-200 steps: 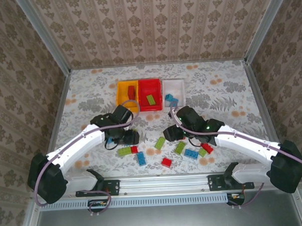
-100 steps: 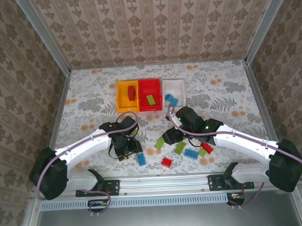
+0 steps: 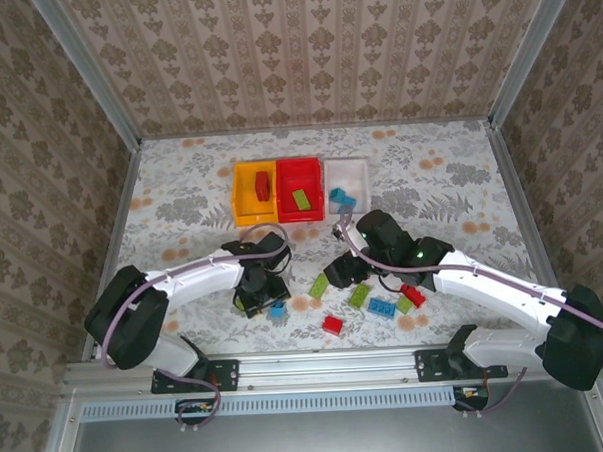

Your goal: Sort the legos into containers by color

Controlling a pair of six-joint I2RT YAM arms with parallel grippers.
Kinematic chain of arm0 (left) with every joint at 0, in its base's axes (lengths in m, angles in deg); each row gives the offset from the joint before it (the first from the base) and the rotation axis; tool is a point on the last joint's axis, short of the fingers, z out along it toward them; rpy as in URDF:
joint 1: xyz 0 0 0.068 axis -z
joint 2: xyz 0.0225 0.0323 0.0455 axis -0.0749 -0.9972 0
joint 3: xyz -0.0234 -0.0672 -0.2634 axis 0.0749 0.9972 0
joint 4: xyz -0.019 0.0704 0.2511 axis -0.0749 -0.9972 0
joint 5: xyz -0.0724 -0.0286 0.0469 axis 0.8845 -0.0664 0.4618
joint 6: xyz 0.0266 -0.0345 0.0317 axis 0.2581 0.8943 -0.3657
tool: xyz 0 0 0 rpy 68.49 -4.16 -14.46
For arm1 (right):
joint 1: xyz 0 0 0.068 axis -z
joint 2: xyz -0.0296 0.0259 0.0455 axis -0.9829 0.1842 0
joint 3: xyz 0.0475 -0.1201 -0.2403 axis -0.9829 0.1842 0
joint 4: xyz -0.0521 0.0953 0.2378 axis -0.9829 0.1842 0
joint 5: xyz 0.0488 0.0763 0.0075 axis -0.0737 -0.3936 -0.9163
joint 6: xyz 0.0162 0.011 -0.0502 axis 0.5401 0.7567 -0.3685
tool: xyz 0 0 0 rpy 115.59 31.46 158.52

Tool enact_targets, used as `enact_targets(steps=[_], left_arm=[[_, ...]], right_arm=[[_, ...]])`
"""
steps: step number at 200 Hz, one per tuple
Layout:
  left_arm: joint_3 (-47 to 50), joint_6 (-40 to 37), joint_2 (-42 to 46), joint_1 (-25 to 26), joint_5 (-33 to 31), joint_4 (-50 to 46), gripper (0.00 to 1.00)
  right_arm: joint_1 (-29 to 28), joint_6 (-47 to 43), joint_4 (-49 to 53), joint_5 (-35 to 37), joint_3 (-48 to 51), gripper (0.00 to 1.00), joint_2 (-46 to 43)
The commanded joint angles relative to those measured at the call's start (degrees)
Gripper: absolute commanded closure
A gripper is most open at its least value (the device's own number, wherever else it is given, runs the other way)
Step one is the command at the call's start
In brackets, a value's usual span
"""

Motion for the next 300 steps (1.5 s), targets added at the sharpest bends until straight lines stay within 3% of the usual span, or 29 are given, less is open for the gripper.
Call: enact_targets(steps=[1,51,108,169,210,260,300], left_arm=[[-2.4,-1.5,0.5,-0.1,-2.1,-1.3,0.37],[-1.7,-2.0,2.7,-0.3,-3.1,-2.3,0.38],[-0.9,-2.3,-0.5,-1.4,-2.5,1.1,0.38],[-2.8,-5.3,-4.4,-1.0,-4.5,-0.1,0.47],[-3.9,-6.8,-4.6,-0.2,-5.5,-0.2,0.64],[-13.7,-9.1,0.1,1.4,-8.7,-8.0,0.78],[-26.6,-18.6,-1.4,-6.0,-9.9,-14.2,0.79]], right_arm=[[0.4,0.5,0.9,-1.0,-0.8,0.30,-1.2],[0.7,1.3,0.4,-1.3,-1.4,0.30,0.2],[0.8,1.5,0.7,-2.1,-1.9,0.30,1.5],[1.1,1.5,0.9,-3.0,-1.6,0.30,1.0],[1.4,1.8,0.8,-3.1,-1.0,0.30,0.5],[3.3,3.2,0.6,-2.0,-2.4,0.30,-2.4],[7.7,7.7,-7.4,-1.3,-3.7,0.27,-4.4]])
